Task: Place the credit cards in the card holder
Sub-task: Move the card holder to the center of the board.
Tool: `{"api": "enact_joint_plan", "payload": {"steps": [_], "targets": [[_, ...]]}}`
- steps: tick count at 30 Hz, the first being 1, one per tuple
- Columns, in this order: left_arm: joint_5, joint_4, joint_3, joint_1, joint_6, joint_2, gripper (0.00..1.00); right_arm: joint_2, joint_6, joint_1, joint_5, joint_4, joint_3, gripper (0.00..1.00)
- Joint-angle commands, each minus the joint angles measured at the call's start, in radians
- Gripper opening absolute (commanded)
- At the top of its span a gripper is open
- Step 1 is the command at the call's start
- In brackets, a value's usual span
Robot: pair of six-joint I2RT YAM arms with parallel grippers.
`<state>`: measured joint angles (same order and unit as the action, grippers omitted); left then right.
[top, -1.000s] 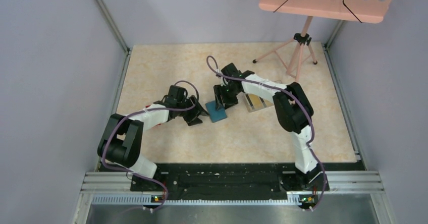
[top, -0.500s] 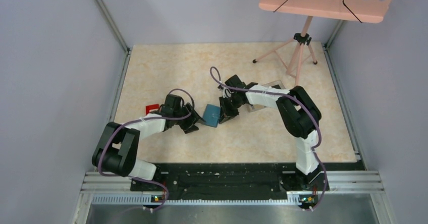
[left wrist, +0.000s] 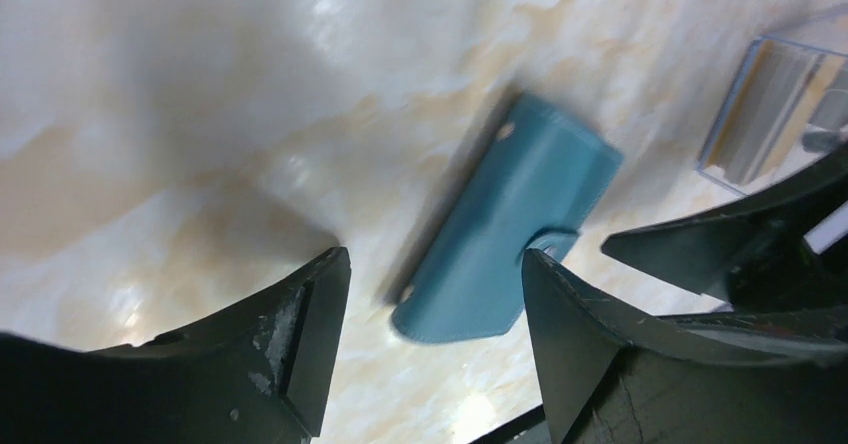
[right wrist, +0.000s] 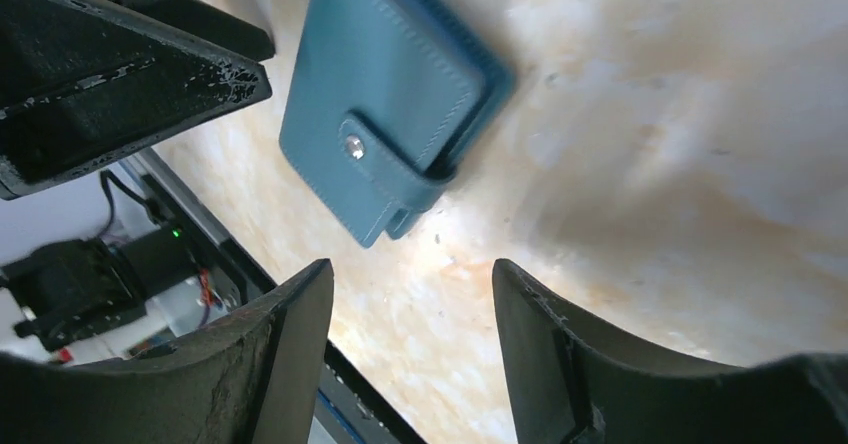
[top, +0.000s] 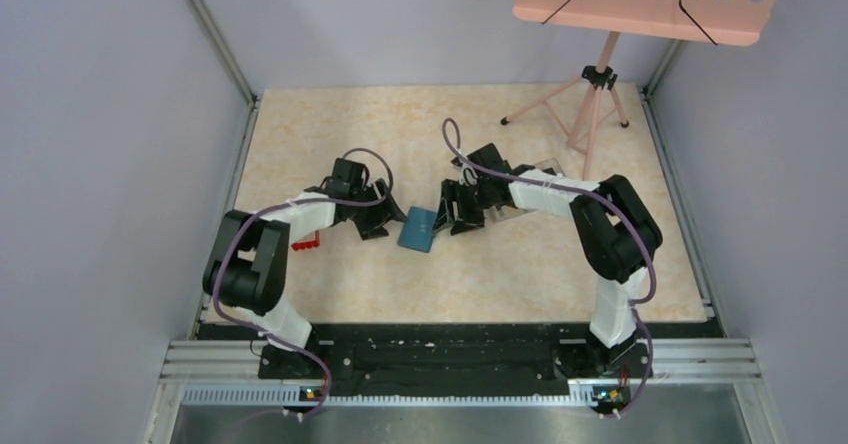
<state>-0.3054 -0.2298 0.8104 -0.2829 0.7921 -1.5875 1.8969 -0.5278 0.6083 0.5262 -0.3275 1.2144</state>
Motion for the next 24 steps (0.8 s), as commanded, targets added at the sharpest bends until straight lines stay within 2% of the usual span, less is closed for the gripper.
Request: {"api": "enact_joint_plan", "payload": {"steps": [1,6,12,15,17,18,20,24], "targets": [[-0.071,0.000,0.104,-0.014,-0.099,-0.167,0.70,0.015,-0.091,-0.051,0.092,0.144,-0.023,0.60],[-0.134,0.058,0.109,-0.065,-0.048,-0.228,0.65,0.105,-0.120,-0.051,0.139,0.176,0.001,0.60],[-0.192,0.261,-0.066,-0.114,0.111,-0.143,0.56,0.138,-0.151,-0.051,0.181,0.255,-0.028,0.53],[-0.222,0.374,-0.163,-0.118,0.190,-0.090,0.55,0.139,-0.180,-0.048,0.222,0.313,-0.055,0.39],[-0.218,0.381,-0.200,-0.121,0.205,-0.056,0.55,0.130,-0.181,-0.047,0.233,0.320,-0.066,0.24],[-0.212,0.374,-0.217,-0.120,0.205,-0.031,0.55,0.119,-0.181,-0.048,0.243,0.321,-0.072,0.13],[-0.190,0.353,-0.230,-0.120,0.197,0.006,0.56,0.102,-0.187,-0.048,0.253,0.354,-0.085,0.02],[-0.166,0.340,-0.261,-0.121,0.199,0.091,0.57,0.035,-0.195,-0.047,0.285,0.372,-0.110,0.00]]}}
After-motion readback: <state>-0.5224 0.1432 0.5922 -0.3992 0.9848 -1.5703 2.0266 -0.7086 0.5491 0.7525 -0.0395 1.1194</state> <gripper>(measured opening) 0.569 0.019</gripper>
